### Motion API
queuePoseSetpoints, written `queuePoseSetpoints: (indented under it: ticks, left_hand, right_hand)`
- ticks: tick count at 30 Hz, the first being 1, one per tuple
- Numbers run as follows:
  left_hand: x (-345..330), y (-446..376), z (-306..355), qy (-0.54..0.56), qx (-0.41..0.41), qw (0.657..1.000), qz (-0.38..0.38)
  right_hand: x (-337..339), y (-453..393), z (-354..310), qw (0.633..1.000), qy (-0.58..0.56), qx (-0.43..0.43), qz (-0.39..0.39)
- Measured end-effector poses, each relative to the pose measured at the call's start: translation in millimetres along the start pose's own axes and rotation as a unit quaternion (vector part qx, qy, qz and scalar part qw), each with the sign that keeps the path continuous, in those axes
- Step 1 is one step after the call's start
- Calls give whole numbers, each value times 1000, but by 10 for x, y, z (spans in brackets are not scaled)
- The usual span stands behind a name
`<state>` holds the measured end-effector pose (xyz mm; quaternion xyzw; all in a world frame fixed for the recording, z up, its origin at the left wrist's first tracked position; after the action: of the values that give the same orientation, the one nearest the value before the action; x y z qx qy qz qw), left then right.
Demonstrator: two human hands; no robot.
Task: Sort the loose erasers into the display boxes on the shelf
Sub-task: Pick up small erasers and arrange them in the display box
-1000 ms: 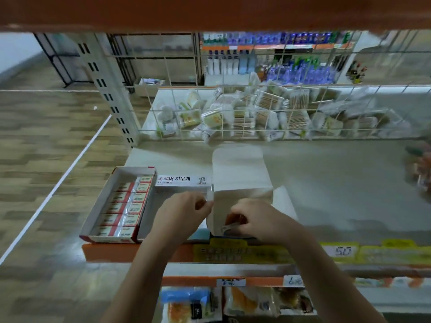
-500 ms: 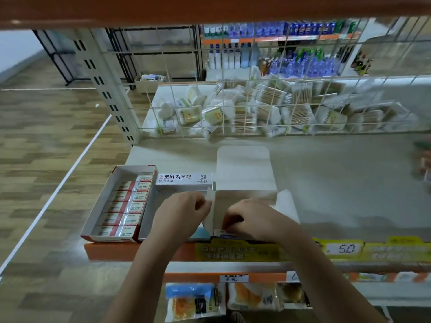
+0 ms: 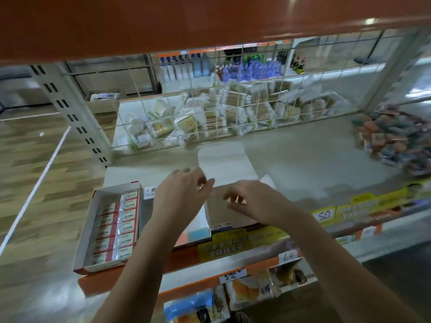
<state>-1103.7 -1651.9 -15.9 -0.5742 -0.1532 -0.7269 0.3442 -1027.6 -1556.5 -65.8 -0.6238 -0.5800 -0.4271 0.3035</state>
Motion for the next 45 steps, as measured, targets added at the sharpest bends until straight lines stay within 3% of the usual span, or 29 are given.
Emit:
queuePoseSetpoints:
  ticks: [6, 15, 21, 27, 41, 45]
  left_hand:
    - [-345, -218, 1055, -70, -174, 982, -12]
    - [-1139, -266, 2940, -88, -295, 946, -101]
    - [-1766, -355, 4154, -71, -278, 946, -148]
    - [-2086, -552, 4937, -41, -282, 947, -152]
    - [-2559, -1836, 6396, -26, -333, 939, -80]
    - [-2783, -2169, 6665, -34, -344, 933, -97]
  right_hand:
    - [673, 577, 615, 980, 109, -81, 143]
    - [1152, 2106, 2134, 936, 119, -282, 175]
    - [1346, 3009, 3087, 921, 103, -324, 189]
    - [1631, 3461, 3804, 916, 81, -346, 187]
    - [2484, 3251, 5619, 903, 67, -376, 197]
    - [2704, 3071, 6039, 909, 78, -363, 188]
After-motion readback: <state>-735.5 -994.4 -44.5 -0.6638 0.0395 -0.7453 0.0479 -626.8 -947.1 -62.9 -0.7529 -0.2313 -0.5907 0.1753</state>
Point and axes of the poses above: each hand's wrist, its own y-axis away from the middle knuckle, its own x-axis out of the back of the hand, z = x × y, the point moved 9 cm from there along -y, towards the middle knuckle, and after that the axes turned 1 degree about -z, right-handed, at the moved point
